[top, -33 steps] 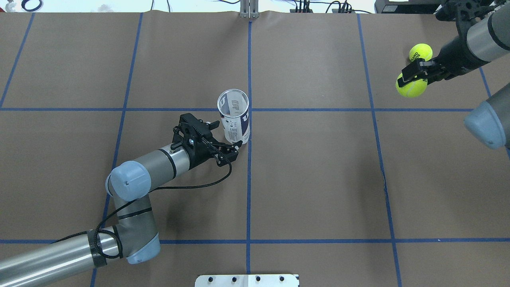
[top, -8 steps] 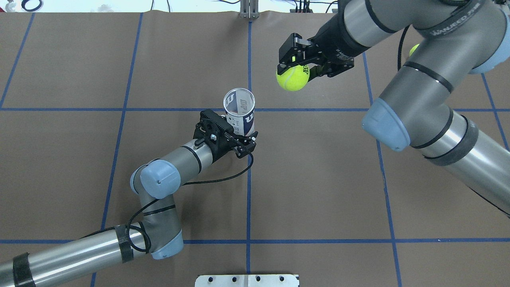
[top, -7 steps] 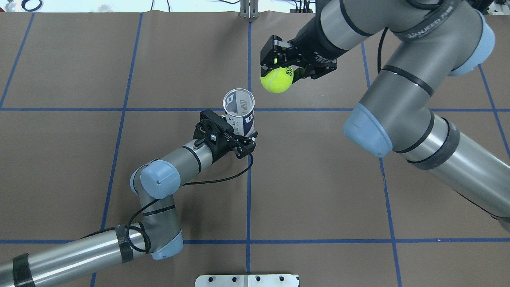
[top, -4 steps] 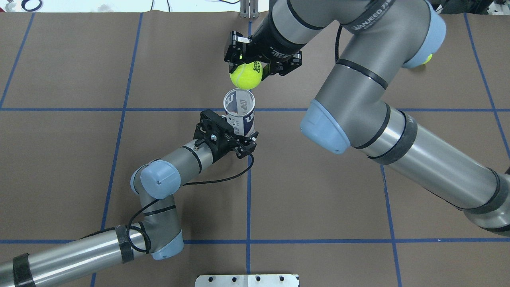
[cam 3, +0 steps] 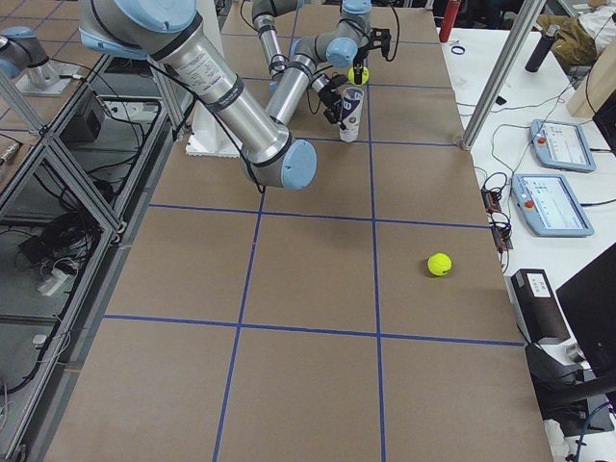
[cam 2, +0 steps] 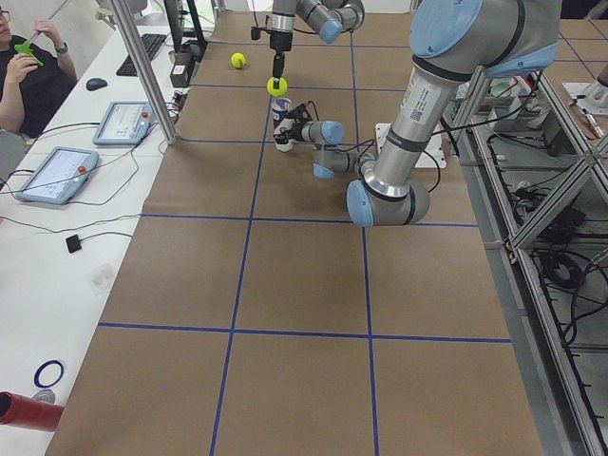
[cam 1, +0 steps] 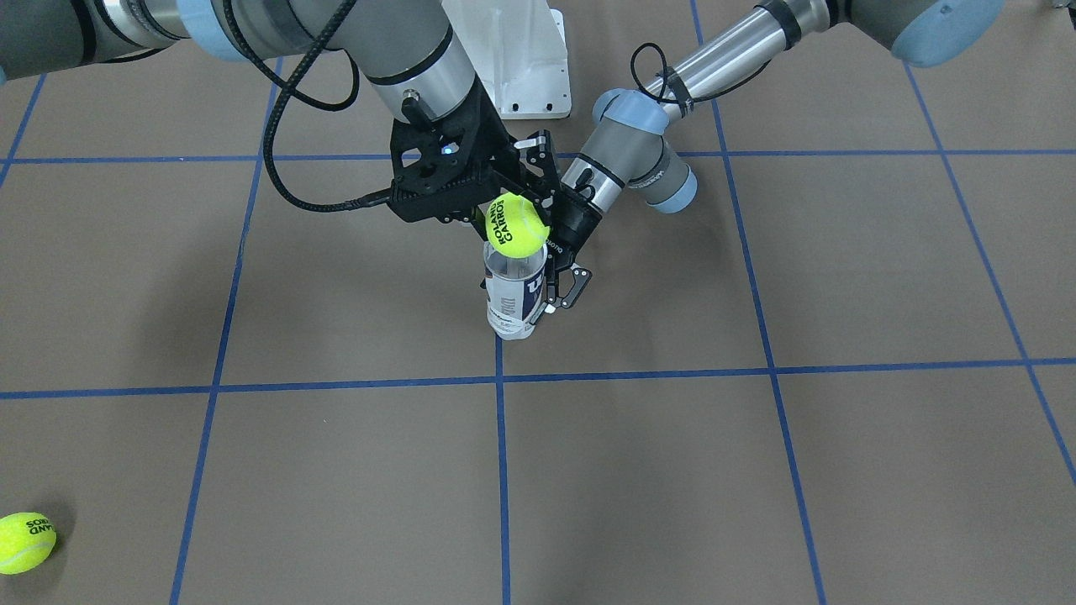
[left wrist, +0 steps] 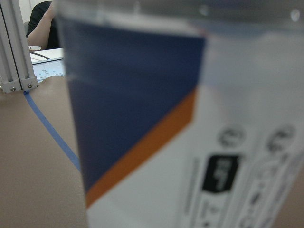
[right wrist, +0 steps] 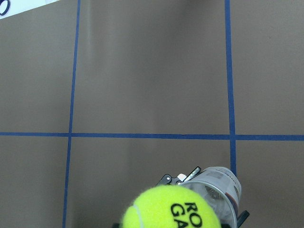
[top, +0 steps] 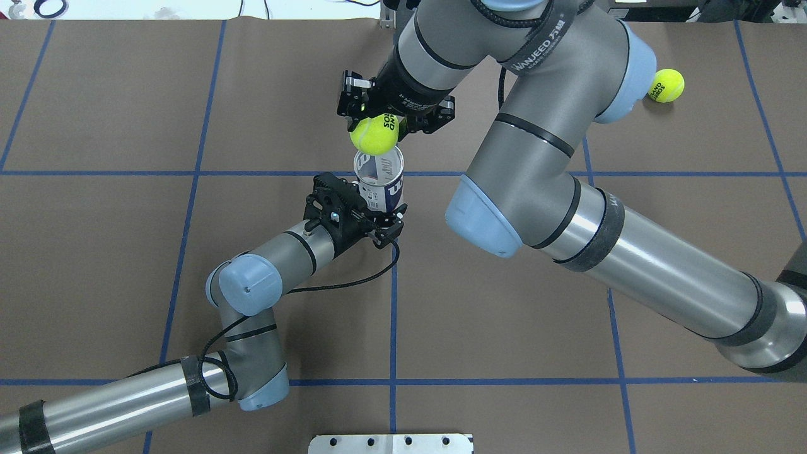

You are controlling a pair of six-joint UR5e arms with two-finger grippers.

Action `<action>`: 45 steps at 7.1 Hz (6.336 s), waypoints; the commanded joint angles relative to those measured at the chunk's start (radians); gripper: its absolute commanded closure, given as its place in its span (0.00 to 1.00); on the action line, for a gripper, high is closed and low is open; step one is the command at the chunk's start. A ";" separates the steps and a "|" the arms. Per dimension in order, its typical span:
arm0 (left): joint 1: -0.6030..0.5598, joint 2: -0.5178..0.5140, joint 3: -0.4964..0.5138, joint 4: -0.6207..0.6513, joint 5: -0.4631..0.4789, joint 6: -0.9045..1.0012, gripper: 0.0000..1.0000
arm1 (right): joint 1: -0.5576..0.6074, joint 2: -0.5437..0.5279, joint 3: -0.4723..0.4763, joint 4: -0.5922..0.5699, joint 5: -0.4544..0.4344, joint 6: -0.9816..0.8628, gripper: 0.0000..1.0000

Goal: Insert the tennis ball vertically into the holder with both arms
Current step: 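Lower the ball into the can's mouth with the right gripper, then push the yellow ball down into the can and open the right gripper, then raise the right gripper and move it toward the second yellow ball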

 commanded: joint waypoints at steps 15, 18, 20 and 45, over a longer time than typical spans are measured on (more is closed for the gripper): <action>-0.002 0.000 -0.001 -0.011 0.004 0.003 0.25 | -0.032 -0.028 0.018 -0.002 -0.036 0.055 0.01; -0.003 0.000 -0.001 -0.011 0.005 0.003 0.25 | -0.024 -0.028 0.018 0.003 -0.040 0.055 0.86; -0.003 0.000 -0.001 -0.011 0.005 0.003 0.25 | -0.004 -0.028 0.020 0.005 -0.035 0.043 1.00; -0.006 0.000 -0.001 -0.008 0.005 0.005 0.03 | -0.001 -0.035 0.041 0.003 -0.073 0.018 0.00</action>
